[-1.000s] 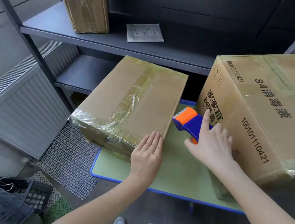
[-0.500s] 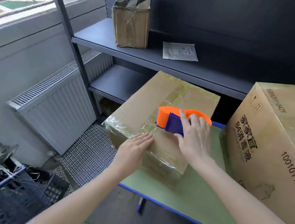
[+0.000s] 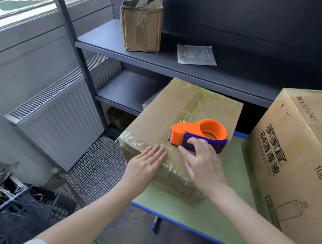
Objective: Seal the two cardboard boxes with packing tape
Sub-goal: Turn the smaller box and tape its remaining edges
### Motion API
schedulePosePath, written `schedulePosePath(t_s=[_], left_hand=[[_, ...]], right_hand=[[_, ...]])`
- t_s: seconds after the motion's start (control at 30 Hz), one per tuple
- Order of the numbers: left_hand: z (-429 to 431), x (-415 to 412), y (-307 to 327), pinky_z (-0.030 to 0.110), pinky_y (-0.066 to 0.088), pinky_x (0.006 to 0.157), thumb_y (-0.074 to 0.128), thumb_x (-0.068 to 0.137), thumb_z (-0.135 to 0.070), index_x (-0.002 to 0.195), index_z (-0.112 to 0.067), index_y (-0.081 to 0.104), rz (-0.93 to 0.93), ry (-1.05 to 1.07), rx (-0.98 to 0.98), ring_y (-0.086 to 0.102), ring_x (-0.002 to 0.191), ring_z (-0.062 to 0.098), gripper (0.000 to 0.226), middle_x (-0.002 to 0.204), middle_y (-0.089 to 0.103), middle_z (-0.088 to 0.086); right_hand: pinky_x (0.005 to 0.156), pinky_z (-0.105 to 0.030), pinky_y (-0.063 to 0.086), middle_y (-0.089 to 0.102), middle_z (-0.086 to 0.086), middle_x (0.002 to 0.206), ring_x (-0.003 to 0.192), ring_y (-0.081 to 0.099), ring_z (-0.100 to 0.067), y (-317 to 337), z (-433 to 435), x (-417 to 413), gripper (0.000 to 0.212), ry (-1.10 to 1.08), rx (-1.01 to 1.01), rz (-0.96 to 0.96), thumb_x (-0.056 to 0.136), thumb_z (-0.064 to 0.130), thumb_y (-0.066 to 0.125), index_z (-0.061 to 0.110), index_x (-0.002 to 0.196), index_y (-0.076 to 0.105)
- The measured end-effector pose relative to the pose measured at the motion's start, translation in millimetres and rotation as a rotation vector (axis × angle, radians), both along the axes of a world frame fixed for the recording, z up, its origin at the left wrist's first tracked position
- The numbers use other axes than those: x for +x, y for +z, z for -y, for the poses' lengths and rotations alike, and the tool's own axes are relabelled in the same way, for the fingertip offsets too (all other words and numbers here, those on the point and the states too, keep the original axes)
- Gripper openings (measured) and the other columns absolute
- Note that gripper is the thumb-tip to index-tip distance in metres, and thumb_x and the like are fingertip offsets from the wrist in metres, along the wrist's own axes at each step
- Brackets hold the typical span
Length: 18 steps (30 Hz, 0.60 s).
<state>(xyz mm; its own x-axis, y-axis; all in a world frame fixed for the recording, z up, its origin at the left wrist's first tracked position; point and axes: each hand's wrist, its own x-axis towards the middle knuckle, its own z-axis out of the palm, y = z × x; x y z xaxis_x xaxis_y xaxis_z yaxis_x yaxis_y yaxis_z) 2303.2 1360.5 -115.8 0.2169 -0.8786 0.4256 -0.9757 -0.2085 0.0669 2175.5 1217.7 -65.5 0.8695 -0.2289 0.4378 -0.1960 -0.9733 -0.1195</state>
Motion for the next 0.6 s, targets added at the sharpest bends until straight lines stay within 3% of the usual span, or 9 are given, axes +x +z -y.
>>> schedulePosePath(t_s=[0.07,0.23,0.37,0.5,0.6], left_hand=[[5.7,-12.0,-3.3,0.037,0.054,0.087,0.086,0.056,0.002,0.104,0.002,0.070,0.026,0.000,-0.018,0.066,0.103,0.025,0.051,0.110,0.068,0.014],[30.0,-48.1,-9.1,0.031,0.056,0.082,0.083,0.055,0.003,0.100,-0.001,0.073,-0.006,-0.073,-0.087,0.066,0.102,0.021,0.046,0.109,0.069,0.011],[47.7,-74.5,-2.4,0.028,0.056,0.082,0.084,0.059,-0.016,0.099,-0.002,0.074,-0.165,-0.133,-0.130,0.067,0.099,0.017,0.043,0.106,0.071,0.009],[33.7,-70.9,7.6,0.033,0.056,0.084,0.070,0.070,-0.008,0.103,-0.002,0.072,-0.294,-0.134,-0.167,0.067,0.101,0.021,0.034,0.108,0.070,0.010],[7.3,-42.6,16.1,0.030,0.051,0.077,0.050,0.083,-0.012,0.092,-0.002,0.070,-0.318,0.086,-0.298,0.068,0.084,0.024,0.024,0.089,0.071,0.009]], right_hand=[[0.068,-0.041,0.055,0.065,-0.016,0.093,0.083,0.063,-0.034,-6.1,-4.2,-5.4,0.027,0.098,0.088,-0.092,0.072,0.002,0.075,0.003,0.099,0.072],[0.090,-0.037,0.048,0.065,-0.014,0.106,0.102,0.059,-0.029,-18.8,11.5,-26.4,0.024,0.110,0.247,-0.143,0.088,0.007,0.060,-0.001,0.109,0.066],[0.083,-0.043,0.053,0.067,-0.014,0.103,0.097,0.061,-0.031,-19.4,26.7,-52.4,0.021,0.036,0.315,-0.126,0.081,0.003,0.068,-0.001,0.102,0.070],[0.082,-0.041,0.051,0.066,-0.013,0.099,0.095,0.058,-0.029,-17.5,31.7,-58.6,0.022,0.050,0.365,-0.132,0.080,0.006,0.070,0.005,0.103,0.072],[0.080,-0.040,0.051,0.065,-0.012,0.097,0.092,0.058,-0.029,-15.1,28.5,-43.2,0.023,0.089,0.353,-0.146,0.082,0.009,0.069,0.007,0.104,0.071]])
